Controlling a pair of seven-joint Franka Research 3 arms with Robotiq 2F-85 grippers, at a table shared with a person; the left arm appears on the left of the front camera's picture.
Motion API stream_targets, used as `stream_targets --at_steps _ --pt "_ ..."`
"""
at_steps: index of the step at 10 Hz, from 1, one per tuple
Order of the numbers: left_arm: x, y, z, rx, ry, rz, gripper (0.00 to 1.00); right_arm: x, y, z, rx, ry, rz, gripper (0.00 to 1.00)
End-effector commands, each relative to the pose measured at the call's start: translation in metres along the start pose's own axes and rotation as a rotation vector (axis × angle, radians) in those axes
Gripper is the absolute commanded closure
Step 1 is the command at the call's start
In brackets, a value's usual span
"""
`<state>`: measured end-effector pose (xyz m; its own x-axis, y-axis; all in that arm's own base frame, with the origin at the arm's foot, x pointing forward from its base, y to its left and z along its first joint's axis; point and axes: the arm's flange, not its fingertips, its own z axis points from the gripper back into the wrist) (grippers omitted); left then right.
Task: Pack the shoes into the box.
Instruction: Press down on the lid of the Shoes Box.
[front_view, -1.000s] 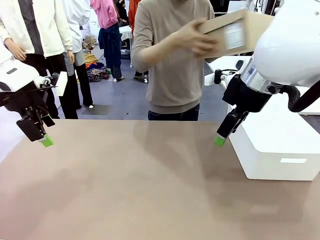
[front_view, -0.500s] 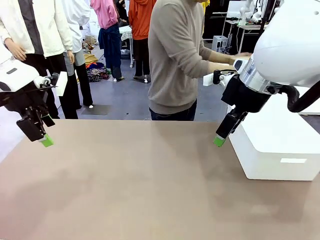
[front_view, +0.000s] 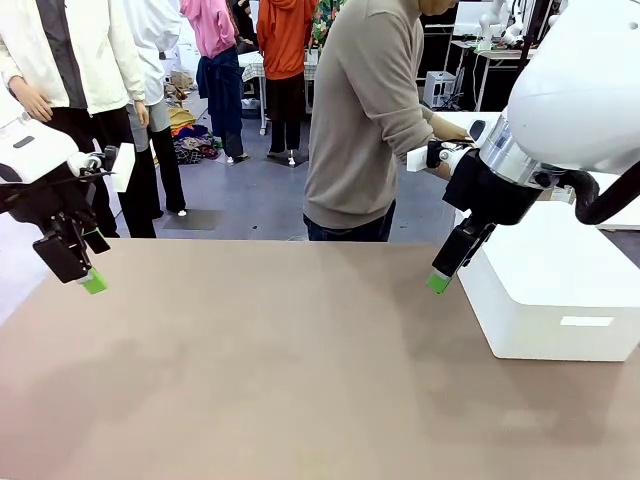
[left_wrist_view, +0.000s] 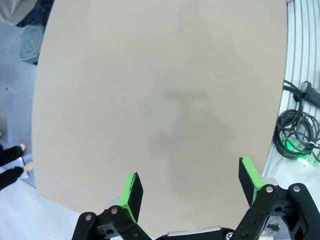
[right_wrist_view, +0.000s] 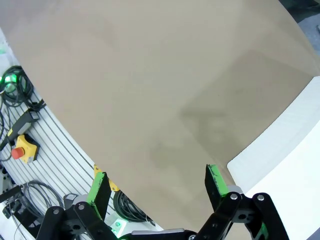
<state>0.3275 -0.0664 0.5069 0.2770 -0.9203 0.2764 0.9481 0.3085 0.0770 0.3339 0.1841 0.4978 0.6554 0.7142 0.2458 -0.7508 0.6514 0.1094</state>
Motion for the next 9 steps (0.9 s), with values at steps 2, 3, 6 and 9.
stream_targets --at_steps 2,3,6,9 --pt "-0.0013 -0.0001 0.0024 -0.001 0.012 0.012 0.0 0.0002 0.0007 0.002 0.001 0.002 -0.007 0.0" --pt "-0.0013 -0.0001 0.0024 -0.001 0.012 0.012 0.0 0.0002 0.0007 0.002 0.001 0.002 -0.007 0.0" --pt "-0.0013 -0.0001 0.0024 -0.001 0.012 0.012 0.0 0.0002 0.0007 0.002 0.001 0.002 -0.007 0.0" --pt "-0.0013 -0.0001 0.0024 -0.001 0.012 0.012 0.0 0.0002 0.0007 0.002 0.001 0.002 -0.007 0.0"
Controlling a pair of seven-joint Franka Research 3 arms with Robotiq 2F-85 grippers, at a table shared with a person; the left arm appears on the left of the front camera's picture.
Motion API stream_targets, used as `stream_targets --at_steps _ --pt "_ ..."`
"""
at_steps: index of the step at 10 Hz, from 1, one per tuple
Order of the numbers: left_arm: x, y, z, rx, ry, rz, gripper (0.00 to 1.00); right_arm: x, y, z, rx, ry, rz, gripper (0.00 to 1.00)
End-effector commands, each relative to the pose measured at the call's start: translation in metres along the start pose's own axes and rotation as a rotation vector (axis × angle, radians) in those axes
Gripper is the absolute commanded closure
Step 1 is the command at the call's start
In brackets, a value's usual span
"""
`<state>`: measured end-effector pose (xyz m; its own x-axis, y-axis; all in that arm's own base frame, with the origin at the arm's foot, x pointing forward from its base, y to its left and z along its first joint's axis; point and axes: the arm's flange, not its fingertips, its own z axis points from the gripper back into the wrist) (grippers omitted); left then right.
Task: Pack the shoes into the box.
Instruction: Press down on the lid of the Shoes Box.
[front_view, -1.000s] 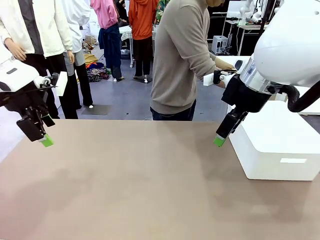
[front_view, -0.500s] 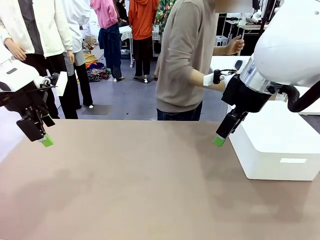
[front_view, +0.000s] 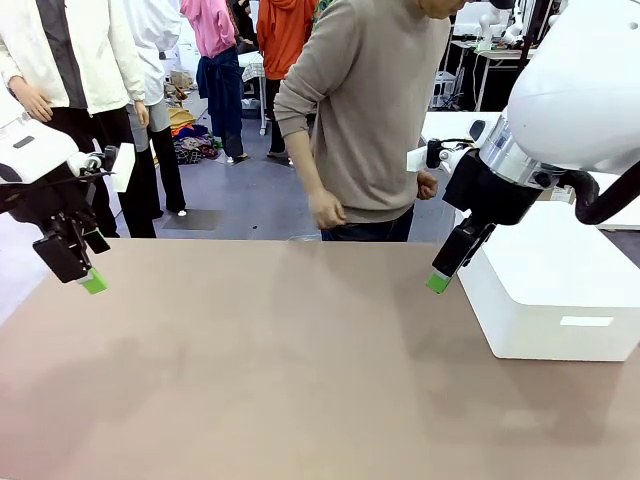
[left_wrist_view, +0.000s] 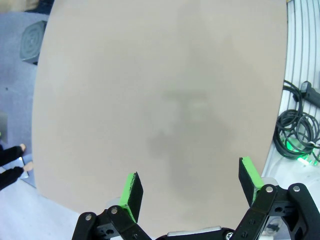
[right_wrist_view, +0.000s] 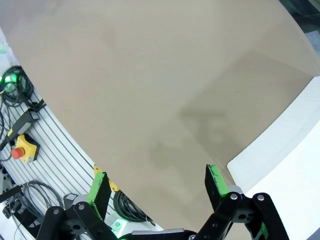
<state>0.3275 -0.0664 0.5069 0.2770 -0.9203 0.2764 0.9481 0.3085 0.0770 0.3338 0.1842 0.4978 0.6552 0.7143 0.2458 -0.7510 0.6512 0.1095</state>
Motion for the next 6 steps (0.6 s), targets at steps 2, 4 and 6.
stream_targets --at_steps 2,4,6 --pt "-0.0013 -0.0001 0.0024 -0.001 0.012 0.012 0.0 0.0002 0.0006 0.002 0.0 0.002 -0.007 0.0" --pt "-0.0013 -0.0001 0.0024 -0.001 0.012 0.012 0.0 0.0002 0.0006 0.002 0.0 0.002 -0.007 0.0" --pt "-0.0013 -0.0001 0.0024 -0.001 0.012 0.012 0.0 0.0002 0.0006 0.002 0.0 0.002 -0.007 0.0"
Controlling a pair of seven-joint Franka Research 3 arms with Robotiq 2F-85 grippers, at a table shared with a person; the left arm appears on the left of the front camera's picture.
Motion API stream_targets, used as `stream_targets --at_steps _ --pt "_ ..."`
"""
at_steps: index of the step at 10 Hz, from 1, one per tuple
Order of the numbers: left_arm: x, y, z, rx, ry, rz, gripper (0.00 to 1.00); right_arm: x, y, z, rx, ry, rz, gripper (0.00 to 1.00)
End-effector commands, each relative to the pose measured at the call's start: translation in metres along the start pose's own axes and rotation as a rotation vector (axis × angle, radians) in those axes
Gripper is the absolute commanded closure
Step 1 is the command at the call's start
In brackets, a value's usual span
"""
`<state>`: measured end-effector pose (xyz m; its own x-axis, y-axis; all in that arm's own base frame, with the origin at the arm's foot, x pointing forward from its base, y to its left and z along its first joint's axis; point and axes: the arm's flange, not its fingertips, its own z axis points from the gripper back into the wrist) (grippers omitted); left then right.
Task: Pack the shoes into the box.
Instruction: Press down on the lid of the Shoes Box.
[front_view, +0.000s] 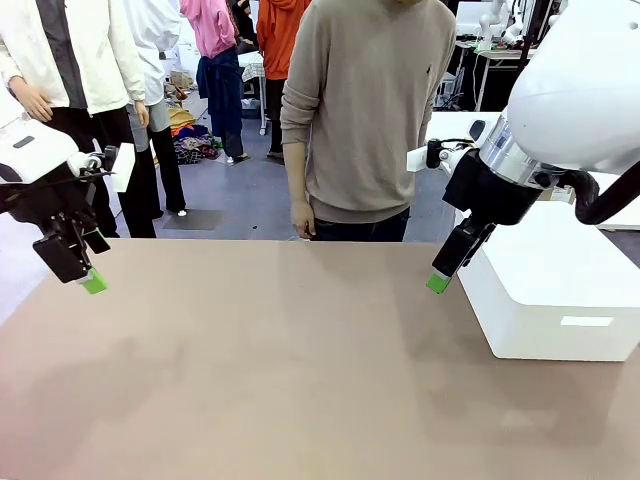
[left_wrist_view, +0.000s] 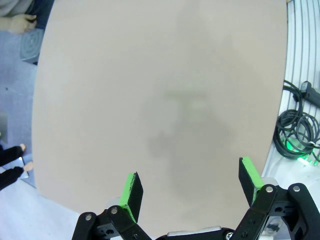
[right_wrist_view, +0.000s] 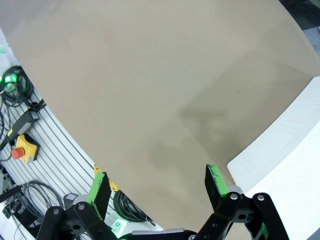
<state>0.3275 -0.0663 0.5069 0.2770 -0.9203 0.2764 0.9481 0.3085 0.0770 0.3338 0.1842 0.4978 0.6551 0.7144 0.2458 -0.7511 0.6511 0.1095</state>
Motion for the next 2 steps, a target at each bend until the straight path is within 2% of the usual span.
stream_targets --at_steps 1,2 --pt "-0.0013 -0.0001 0.0024 -0.001 0.012 0.012 0.0 0.0002 0.0005 0.002 0.0 0.002 -0.007 0.0" --pt "-0.0013 -0.0001 0.0024 -0.001 0.012 0.012 0.0 0.0002 0.0005 0.002 0.0 0.002 -0.007 0.0"
